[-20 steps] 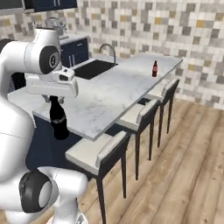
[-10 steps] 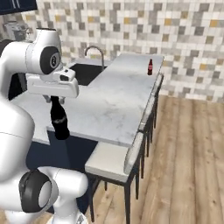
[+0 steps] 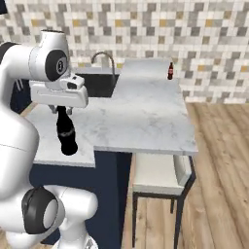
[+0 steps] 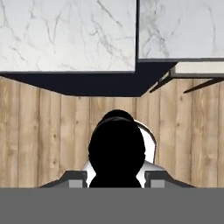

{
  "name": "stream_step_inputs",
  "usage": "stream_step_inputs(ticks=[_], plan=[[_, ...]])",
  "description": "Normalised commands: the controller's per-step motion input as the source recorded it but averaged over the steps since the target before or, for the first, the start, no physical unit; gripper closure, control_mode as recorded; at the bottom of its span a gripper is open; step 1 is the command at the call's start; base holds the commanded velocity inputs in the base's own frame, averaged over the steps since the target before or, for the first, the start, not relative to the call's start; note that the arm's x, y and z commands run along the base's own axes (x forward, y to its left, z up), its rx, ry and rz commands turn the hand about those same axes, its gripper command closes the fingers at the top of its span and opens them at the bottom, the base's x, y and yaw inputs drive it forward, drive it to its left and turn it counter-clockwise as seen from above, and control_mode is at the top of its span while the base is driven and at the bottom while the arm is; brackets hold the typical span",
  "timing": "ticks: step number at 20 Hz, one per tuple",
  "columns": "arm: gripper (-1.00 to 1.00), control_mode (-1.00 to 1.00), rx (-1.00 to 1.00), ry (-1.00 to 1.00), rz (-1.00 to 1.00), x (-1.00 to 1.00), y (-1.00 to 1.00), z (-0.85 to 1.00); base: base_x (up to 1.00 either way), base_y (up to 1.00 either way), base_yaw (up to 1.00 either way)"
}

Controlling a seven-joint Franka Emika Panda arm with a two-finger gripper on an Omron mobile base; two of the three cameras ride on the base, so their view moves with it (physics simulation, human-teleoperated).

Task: Place the large bottle from the dining counter next to the other large bottle outside the sink, and place the small bottle from the dining counter next to the other small bottle inside the sink.

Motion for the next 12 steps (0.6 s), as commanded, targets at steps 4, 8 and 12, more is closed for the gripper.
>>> stream_step_inputs(ticks=[4, 8, 12], plan=[[1.00, 1.00, 0.00, 0.00, 0.00, 0.00, 0.00, 0.00, -0.24, 1.00, -0.43], [1.00, 1.00, 0.00, 0.00, 0.00, 0.00, 0.00, 0.00, -0.11, 1.00, -0.55], [1.00, 1.00, 0.00, 0.00, 0.00, 0.00, 0.00, 0.00, 0.00, 0.97, -0.65]])
